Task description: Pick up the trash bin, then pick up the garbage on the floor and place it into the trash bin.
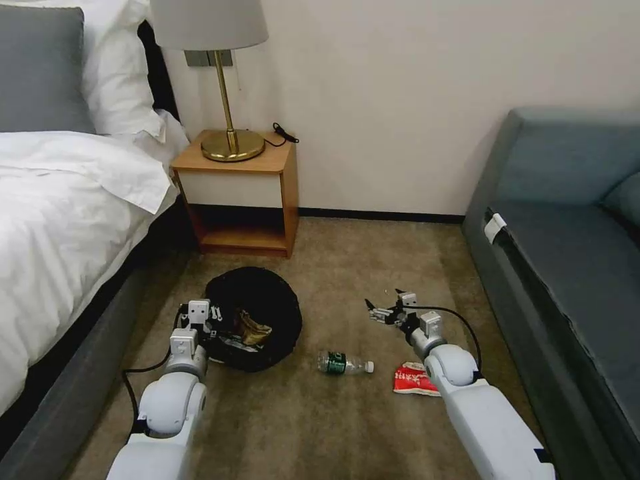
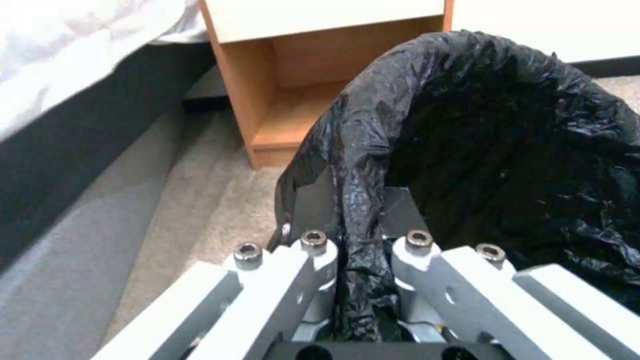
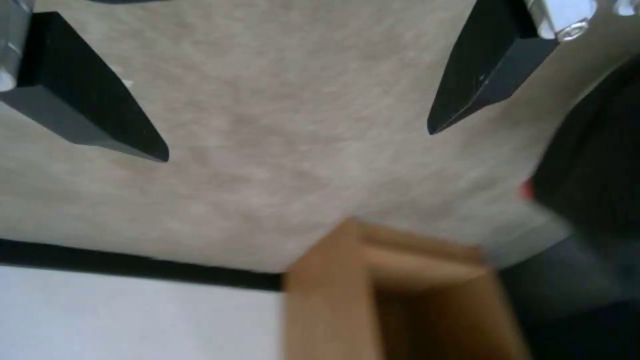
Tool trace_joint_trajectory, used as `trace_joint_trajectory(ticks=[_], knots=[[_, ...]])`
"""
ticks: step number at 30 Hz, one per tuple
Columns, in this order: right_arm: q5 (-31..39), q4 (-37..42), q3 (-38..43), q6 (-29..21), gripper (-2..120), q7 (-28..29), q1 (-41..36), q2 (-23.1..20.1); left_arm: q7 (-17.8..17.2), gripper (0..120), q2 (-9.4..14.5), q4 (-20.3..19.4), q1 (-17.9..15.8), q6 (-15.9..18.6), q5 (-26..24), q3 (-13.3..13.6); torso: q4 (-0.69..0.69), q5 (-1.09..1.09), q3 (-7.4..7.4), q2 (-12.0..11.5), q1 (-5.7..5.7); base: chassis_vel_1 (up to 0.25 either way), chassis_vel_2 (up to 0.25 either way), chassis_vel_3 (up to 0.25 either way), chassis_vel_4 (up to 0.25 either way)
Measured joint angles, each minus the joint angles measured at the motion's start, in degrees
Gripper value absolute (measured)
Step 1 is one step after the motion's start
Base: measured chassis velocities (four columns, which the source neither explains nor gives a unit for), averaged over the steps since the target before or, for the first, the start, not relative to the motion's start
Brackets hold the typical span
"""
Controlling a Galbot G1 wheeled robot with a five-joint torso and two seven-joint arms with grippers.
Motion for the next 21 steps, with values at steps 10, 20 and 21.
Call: trace_joint_trajectory(ticks=[10, 20, 21], knots=[[-1.3, -2.7, -7.0, -4.4, 100, -7.7, 5.5, -2.4, 0.1, 4, 0.8, -0.8, 0.1, 0.2, -0.1, -1.3, -0.01, 0.0, 0.0, 0.0, 0.0, 0.0, 0.0, 0.0, 0.0], [-9.0, -15.3, -20.2, -4.6, 100, -14.7, 12.9, -0.5, 0.6, 4, 1.7, 0.1, 0.3, 0.1, -0.3, -2.6, 0.0, 0.01, 0.0, 0.0, 0.0, 0.0, 0.0, 0.0, 0.0], [-9.0, -15.3, -20.2, -4.6, 100, -14.7, 12.9, -0.5, 0.6, 4, 1.7, 0.1, 0.3, 0.1, -0.3, -2.6, 0.0, 0.01, 0.0, 0.0, 0.0, 0.0, 0.0, 0.0, 0.0]])
